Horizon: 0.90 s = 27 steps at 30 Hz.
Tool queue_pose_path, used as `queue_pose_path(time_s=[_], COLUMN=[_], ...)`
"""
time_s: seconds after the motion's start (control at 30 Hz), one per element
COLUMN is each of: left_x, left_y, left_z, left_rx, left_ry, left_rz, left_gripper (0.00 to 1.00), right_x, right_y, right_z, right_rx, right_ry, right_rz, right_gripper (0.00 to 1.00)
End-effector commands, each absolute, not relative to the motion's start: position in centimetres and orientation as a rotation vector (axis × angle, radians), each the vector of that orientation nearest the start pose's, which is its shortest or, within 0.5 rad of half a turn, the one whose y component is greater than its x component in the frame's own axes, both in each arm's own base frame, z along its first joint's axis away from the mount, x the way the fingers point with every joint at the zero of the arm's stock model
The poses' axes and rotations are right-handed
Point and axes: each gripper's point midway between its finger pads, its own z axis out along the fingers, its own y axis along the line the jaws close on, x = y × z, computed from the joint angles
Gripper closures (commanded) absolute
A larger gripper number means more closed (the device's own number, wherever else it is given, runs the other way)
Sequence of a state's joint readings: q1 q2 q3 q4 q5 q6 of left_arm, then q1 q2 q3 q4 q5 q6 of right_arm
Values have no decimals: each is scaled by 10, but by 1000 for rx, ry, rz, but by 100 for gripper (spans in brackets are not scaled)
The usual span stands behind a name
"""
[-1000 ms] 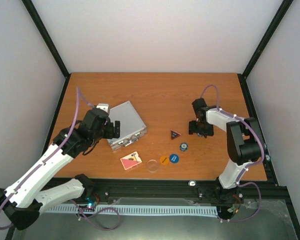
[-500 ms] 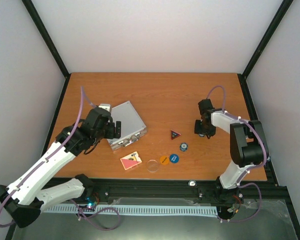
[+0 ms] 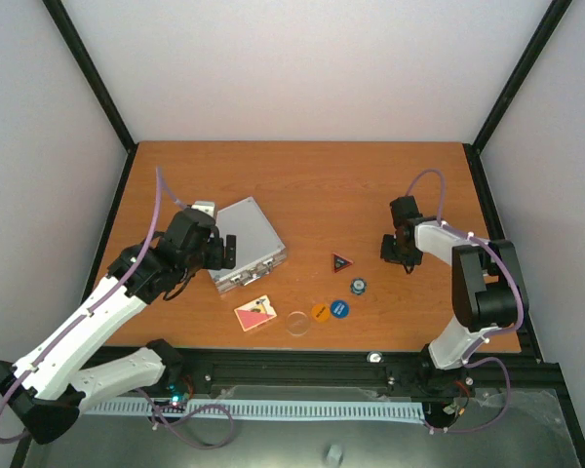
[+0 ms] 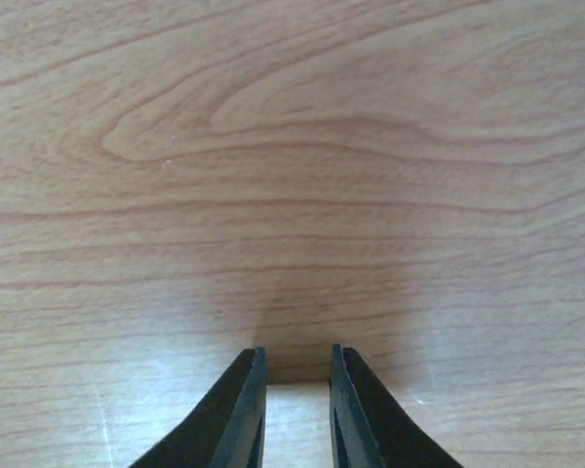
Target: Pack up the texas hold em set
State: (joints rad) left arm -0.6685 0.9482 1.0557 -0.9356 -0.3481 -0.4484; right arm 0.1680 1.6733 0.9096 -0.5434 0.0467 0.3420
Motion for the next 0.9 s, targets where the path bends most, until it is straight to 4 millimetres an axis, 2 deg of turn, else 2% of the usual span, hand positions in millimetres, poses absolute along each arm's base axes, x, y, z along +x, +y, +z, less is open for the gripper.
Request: queue_pose_path(time_s=[0.0, 0.3, 0.5, 0.63, 0.7, 0.87], left_x=[244, 247, 249, 248, 248, 246], left_y=[-116, -122, -121, -115, -113, -109], left_z=[258, 252, 226, 228, 229, 235], left_rx=[94, 95, 86, 70, 64, 43], left_ry=[2291, 2297, 2345, 2344, 2337, 2335], left_rz=[-150, -172, -127, -96, -89, -79], left_gripper=[0, 0, 0, 0, 0, 0], right_x=[289, 302, 305, 306, 306, 304], right_y=[53, 59, 64, 67, 68, 70], right_z=[-1, 22, 25, 29, 30, 34], right_rx=[269, 235, 214, 201, 199, 188], right_ry=[3013, 2970, 2959, 2940, 2933, 2918], right_rz=[69, 116, 154, 181, 194, 216], right_gripper=[79, 63, 50, 47, 38, 37])
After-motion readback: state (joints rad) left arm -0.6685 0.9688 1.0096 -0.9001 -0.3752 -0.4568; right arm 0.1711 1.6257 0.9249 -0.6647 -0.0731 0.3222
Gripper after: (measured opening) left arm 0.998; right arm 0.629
